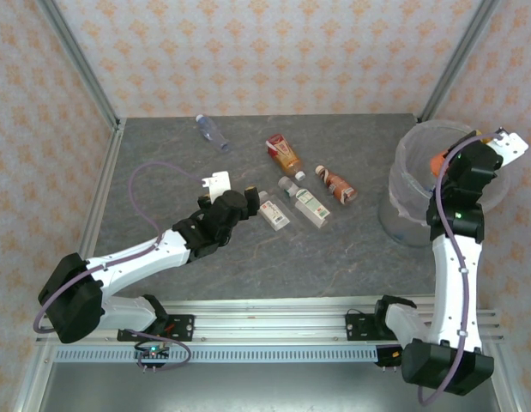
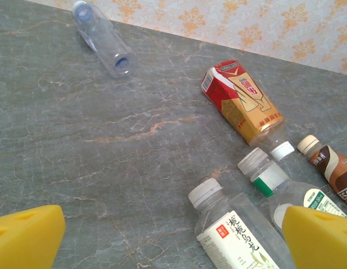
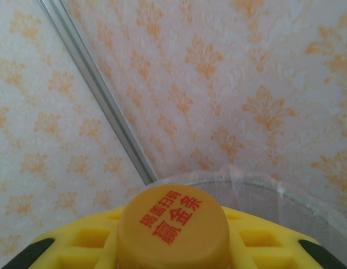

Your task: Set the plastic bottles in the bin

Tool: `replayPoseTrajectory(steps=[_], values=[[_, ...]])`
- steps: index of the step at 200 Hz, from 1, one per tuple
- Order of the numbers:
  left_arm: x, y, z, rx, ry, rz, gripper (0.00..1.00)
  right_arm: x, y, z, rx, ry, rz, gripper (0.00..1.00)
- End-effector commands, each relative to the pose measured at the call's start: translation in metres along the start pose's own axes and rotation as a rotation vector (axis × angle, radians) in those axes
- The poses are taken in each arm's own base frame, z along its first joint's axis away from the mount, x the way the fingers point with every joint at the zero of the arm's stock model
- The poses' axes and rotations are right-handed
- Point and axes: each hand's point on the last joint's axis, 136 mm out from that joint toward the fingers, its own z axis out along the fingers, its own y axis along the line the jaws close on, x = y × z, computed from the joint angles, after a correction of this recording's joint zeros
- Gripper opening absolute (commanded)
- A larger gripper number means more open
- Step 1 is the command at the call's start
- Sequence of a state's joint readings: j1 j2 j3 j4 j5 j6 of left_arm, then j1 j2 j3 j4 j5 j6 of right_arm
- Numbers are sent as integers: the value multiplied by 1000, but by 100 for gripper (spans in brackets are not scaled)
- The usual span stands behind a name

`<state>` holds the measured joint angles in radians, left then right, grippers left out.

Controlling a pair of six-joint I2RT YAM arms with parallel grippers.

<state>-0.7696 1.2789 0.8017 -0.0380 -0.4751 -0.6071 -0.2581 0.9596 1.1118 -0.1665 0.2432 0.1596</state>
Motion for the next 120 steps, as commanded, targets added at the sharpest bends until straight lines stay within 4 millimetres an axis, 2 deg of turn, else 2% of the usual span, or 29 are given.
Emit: replayPoseTrajectory(steps=[1, 52, 83, 92, 106, 120], values=[[-3, 2, 1, -15, 2, -26, 100, 18, 9, 7, -66, 97, 33, 1], [-2, 4, 1, -19, 9, -26, 100, 52, 7, 23, -70, 214, 27, 4], [0, 5, 2, -23, 15, -25, 100, 74, 7, 30, -73, 282, 14, 11], [0, 5, 2, -23, 15, -24, 100, 80, 6, 31, -71, 298, 14, 17], [1, 5, 2, -24, 18, -23, 100, 88, 6, 33, -70, 324, 13, 34], [1, 4, 3, -23, 18, -23, 100, 95, 5, 35, -63, 351, 9, 48]])
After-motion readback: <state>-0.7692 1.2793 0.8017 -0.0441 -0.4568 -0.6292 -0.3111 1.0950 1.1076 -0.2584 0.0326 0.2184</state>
